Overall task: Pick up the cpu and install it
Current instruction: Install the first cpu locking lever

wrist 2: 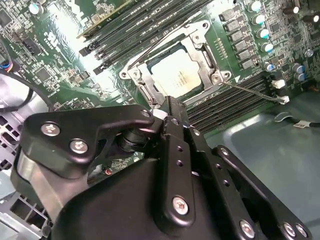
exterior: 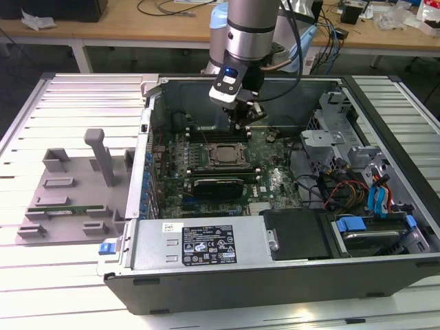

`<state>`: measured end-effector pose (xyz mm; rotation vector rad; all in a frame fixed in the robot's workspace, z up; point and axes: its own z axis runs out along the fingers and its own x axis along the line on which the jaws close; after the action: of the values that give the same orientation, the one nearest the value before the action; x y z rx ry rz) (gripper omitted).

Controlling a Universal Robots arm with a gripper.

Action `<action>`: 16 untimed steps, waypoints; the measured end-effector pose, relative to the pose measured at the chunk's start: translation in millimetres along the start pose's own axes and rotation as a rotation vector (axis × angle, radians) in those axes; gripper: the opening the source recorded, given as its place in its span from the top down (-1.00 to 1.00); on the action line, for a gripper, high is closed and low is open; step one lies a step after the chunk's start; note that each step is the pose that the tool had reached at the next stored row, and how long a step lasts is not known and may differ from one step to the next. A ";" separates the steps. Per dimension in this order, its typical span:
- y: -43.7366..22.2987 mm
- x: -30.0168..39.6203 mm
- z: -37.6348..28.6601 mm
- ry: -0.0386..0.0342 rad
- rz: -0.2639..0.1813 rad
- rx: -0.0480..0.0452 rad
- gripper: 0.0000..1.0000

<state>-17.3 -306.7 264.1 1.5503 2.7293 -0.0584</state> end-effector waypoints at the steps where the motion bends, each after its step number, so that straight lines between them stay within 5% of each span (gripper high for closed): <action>1: 0.0 0.0 0.0 -0.0003 -0.011 -0.0002 0.79; 16: 0.0 0.0 0.0 -0.0066 -0.207 -0.0042 0.79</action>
<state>-17.3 -306.7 264.2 1.2583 2.8714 -0.0578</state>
